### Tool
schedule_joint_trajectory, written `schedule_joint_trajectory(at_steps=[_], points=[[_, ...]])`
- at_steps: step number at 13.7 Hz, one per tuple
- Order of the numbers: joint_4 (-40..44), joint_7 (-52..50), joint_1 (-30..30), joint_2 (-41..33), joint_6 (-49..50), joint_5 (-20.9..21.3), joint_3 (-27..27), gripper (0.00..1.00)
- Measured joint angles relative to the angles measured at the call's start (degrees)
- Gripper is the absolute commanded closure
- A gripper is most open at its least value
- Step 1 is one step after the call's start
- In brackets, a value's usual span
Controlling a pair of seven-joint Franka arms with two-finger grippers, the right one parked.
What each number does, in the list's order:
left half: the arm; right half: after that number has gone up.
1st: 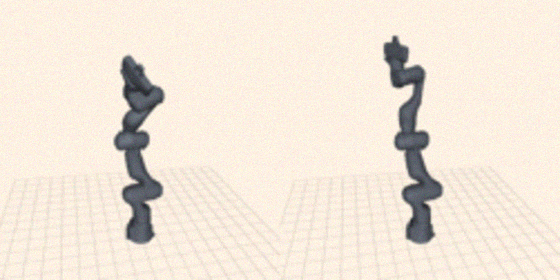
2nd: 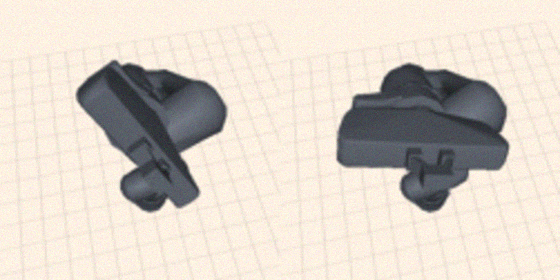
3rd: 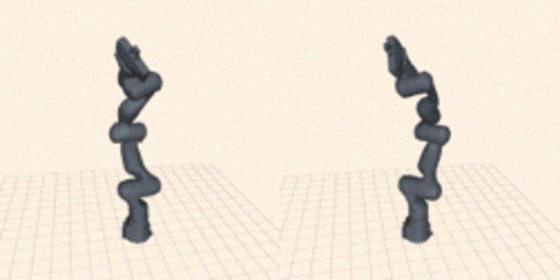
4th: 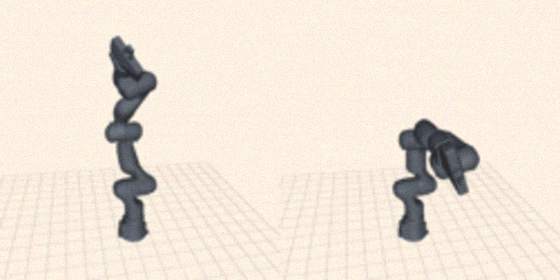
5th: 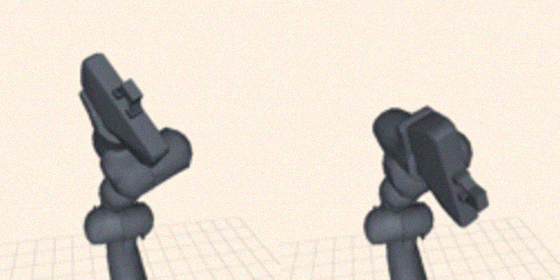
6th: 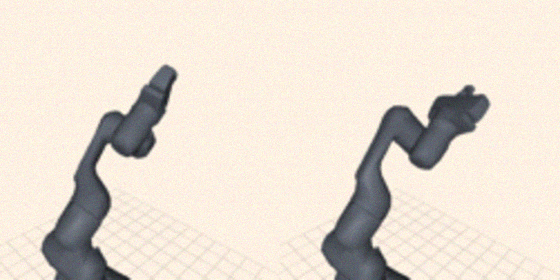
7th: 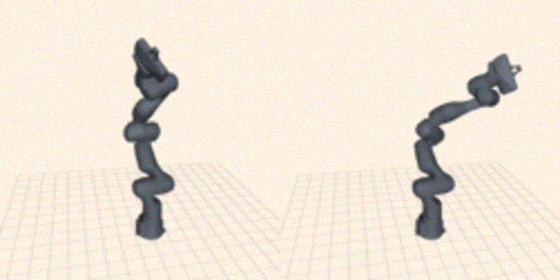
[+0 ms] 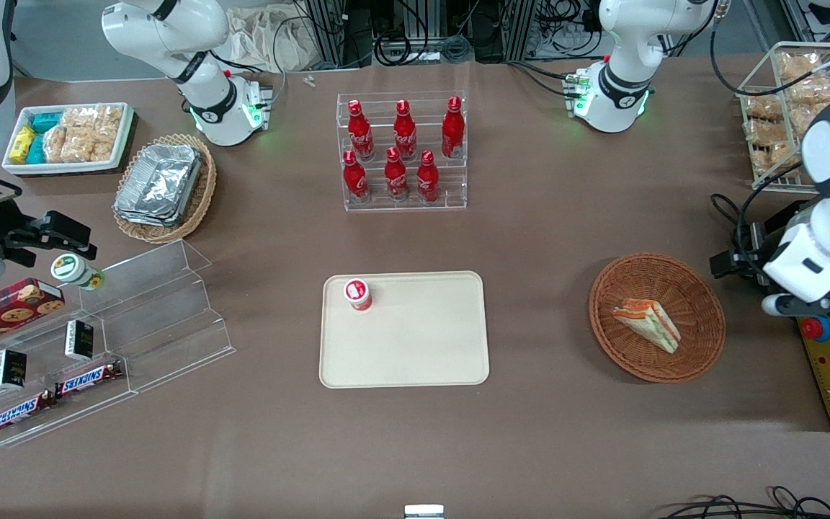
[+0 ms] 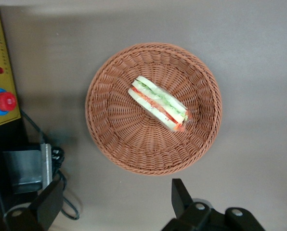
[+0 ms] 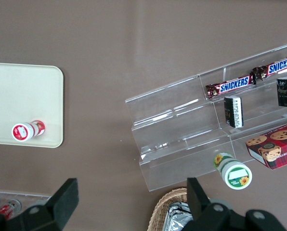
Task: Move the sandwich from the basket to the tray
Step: 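Move the left gripper over the wicker basket and lower toward the sandwich, then close the left gripper on the wrapped sandwich in the basket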
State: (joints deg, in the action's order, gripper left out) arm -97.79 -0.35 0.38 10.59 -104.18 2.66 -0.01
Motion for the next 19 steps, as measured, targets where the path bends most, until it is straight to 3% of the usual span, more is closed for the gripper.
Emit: schedule_joint_trajectory(at_steps=[6, 8, 19], points=[[-9.2, -13.1, 1.7, 2.0, -12.0, -1.7, -0.7, 0.00], [-9.9, -20.5, 2.2, 3.6, -13.0, -1.7, -1.3, 0.00], [-11.4, -40.6, 2.1, 11.3, -21.6, -1.9, -1.6, 0.01]])
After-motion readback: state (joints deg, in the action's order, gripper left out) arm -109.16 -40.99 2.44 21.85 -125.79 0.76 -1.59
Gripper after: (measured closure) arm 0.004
